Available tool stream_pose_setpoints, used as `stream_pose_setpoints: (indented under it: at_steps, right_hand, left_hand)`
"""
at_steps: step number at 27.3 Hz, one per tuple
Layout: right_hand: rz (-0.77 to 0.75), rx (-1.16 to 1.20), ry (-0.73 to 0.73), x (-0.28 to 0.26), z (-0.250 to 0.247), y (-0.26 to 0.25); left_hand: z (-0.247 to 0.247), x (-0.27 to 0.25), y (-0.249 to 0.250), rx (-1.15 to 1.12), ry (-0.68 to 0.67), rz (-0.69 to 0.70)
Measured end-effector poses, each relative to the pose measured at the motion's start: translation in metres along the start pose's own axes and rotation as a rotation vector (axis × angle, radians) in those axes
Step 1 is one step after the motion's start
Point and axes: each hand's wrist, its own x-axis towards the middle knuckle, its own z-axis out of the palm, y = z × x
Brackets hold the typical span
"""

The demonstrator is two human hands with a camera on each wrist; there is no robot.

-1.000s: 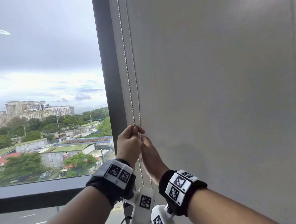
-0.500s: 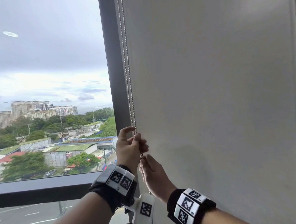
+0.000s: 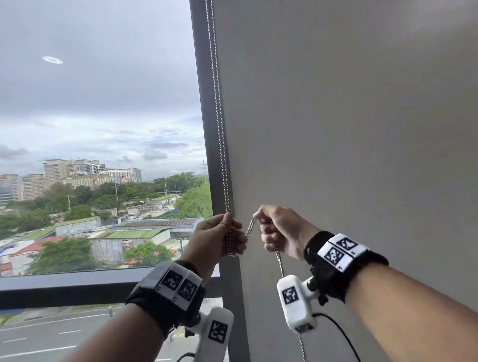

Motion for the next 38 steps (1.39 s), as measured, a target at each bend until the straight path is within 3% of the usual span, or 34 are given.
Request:
stream_pose_setpoints:
  at_steps: [4, 8, 14, 16, 19, 21, 24, 29, 33, 38]
  right_hand:
    - [0.004, 0.018, -0.077, -0.015, 0.027, -0.045]
    - [-0.056, -0.130, -0.076, -0.028, 0.039, -0.062]
    - [-0.095, -0.211, -0.086, -0.029, 0.042, -0.060]
    - [-0.094, -0.198, -0.091, -0.029, 0.042, -0.061]
    - [-0.092, -0.213, -0.095, -0.033, 0.043, -0.063]
    - [-0.098, -0.192, -0.084, -0.035, 0.044, -0.064]
    - [-0.118, -0.180, -0.060, -0.038, 0.046, -0.065]
    - [-0.117, -0.055, -0.007, -0.042, 0.047, -0.066]
    - [-0.128, -0.015, 0.082, -0.039, 0.042, -0.064]
    - [-0.093, -0.067, 0.155, -0.036, 0.046, -0.062]
  left_hand:
    - [0.009, -0.003, 0.003, 0.096, -0.028, -0.018]
    - [0.017, -0.002, -0.001, 0.173, 0.019, -0.006]
    - [0.012, 0.007, 0.008, 0.307, 0.318, 0.136]
    - [0.007, 0.014, 0.013, 0.409, 0.350, 0.151]
    - [0.003, 0.018, 0.019, 0.606, 0.292, 0.169]
    - [0.003, 0.016, 0.024, 0.618, 0.309, 0.217]
    - [0.005, 0.011, 0.027, 0.453, 0.329, 0.247]
    - [0.010, -0.002, 0.033, 0.085, 0.238, 0.207]
    - [0.007, -0.003, 0.033, -0.005, 0.128, 0.128]
    - [0.014, -0.008, 0.028, 0.245, 0.032, 0.217]
